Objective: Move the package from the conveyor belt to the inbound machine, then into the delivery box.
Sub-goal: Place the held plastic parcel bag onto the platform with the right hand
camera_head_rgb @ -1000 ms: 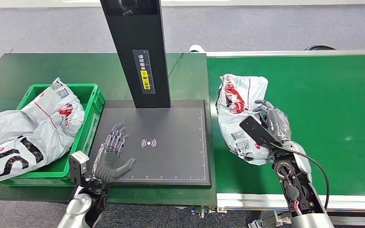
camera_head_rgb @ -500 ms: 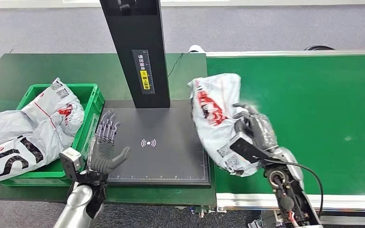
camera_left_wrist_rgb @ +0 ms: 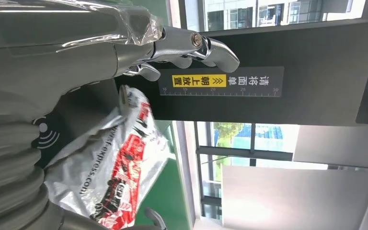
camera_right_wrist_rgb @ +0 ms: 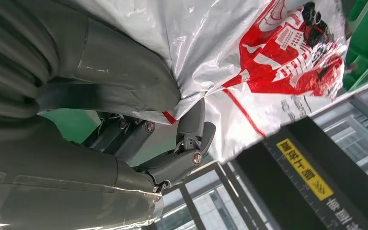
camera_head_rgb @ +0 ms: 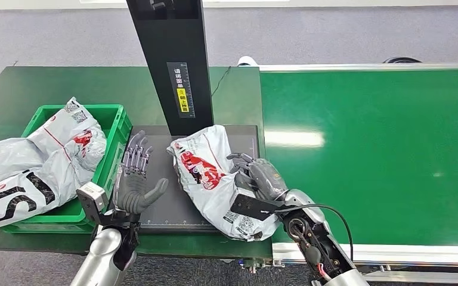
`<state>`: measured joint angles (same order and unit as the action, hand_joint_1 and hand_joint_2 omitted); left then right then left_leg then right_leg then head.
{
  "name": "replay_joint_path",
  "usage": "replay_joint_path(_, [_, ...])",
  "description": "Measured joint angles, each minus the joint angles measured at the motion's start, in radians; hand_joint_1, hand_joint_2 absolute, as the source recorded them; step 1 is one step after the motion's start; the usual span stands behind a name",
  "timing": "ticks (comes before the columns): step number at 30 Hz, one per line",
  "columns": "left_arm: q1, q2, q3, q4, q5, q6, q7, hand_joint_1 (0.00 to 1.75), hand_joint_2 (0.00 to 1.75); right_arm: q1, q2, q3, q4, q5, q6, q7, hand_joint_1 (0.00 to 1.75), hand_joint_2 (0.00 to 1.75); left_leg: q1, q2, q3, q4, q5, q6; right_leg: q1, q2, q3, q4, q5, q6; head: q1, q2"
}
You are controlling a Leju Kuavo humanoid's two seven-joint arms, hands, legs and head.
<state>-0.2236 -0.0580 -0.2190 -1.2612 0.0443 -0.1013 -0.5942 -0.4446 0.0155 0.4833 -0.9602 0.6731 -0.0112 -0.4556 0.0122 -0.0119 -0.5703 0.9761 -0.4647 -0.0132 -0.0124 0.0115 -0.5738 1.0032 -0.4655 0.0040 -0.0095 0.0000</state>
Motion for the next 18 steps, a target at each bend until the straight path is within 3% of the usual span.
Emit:
replay_joint_path(8, [-0.001,-0.002,-0.008,0.0,0.005,0.008,-0.002,0.0,1.75,-0.048,0.026,0.046,0.076,-0.014,0.0,-0.028,1.75,1.75,0.0,0.0,0.0,0.0,0.0,0.0,0.0,0.0,0.0,0.0,0.0,0.0,0.0,0.0])
replay_joint_path(16, [-0.01,-0.02,-0.049,0.0,-0.002,-0.009,-0.002,0.0,1.75,-0.133,0.08,0.082,0.205,-0.018,-0.064,-0.06,1.75,1.75,0.0,0.0,0.0,0.0,0.0,0.0,0.0,0.0,0.0,0.0,0.0,0.0,0.0,0.0])
replay_joint_path(18, [-0.017,-0.023,-0.055,0.001,-0.004,-0.016,-0.001,0.0,1.75,-0.152,0.088,0.09,0.235,-0.024,-0.076,-0.084,1.54,1.75,0.0,0.0,0.0,0.0,0.0,0.0,0.0,0.0,0.0,0.0,0.0,0.0,0.0,0.0])
